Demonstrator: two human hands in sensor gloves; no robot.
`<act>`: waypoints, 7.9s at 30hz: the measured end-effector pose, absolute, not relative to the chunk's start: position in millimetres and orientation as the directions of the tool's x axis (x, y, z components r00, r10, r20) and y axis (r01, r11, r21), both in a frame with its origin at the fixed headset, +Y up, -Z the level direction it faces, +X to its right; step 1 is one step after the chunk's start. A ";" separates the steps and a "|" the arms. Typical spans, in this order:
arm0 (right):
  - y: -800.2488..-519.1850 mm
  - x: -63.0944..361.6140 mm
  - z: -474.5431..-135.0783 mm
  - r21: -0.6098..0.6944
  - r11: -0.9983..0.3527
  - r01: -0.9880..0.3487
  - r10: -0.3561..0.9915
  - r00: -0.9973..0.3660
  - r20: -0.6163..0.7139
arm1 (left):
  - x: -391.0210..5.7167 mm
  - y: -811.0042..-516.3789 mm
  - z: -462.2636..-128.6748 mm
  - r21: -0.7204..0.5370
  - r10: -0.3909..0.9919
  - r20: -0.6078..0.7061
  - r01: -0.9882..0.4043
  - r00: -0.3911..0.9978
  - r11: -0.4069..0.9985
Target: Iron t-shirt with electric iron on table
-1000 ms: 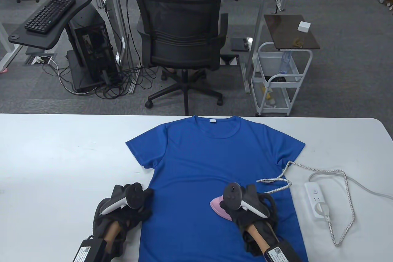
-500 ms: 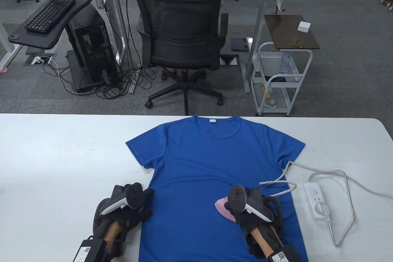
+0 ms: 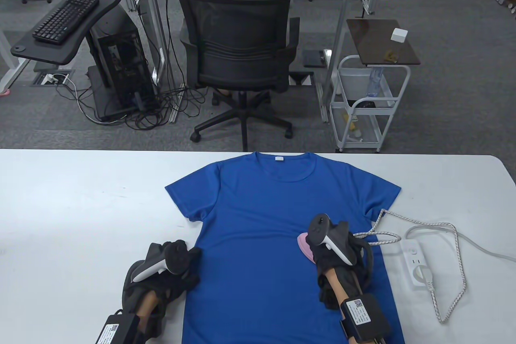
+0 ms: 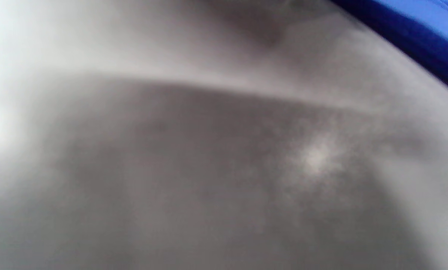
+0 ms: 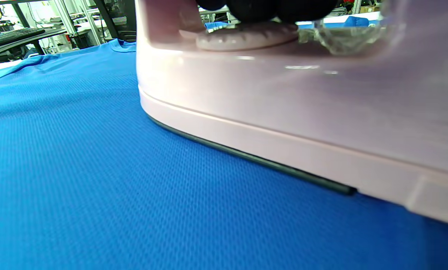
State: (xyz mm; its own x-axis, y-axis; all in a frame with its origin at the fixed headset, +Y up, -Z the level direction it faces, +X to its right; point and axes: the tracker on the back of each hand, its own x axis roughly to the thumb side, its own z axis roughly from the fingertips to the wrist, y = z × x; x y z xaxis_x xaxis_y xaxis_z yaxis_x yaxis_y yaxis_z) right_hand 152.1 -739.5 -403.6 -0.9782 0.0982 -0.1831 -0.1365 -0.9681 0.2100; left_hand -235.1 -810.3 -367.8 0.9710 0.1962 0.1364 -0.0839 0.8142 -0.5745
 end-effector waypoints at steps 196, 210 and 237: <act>-714.8 139.4 -445.5 0.194 -0.970 -0.143 0.189 -0.951 0.245 | -234.3 -809.4 -368.4 -0.590 0.210 0.139 -0.090 0.968 0.802; -719.9 112.7 -473.2 0.093 -0.988 -0.124 0.124 -0.992 -0.004 | -234.3 -809.5 -368.3 -0.593 0.213 0.137 -0.092 0.967 0.800; -716.0 79.6 -465.9 0.149 -0.980 -0.133 0.153 -0.979 0.131 | -234.6 -809.1 -368.7 -0.594 0.205 0.143 -0.082 0.968 0.800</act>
State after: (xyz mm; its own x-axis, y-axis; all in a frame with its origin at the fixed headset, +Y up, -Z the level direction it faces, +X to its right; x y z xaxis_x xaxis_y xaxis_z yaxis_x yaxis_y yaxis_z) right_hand 79.6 -716.0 -465.9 -0.9794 0.1535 0.1311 -0.1335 -0.9797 0.1495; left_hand -234.6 -809.1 -368.7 0.9683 0.2051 0.1428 -0.0819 0.8001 -0.5942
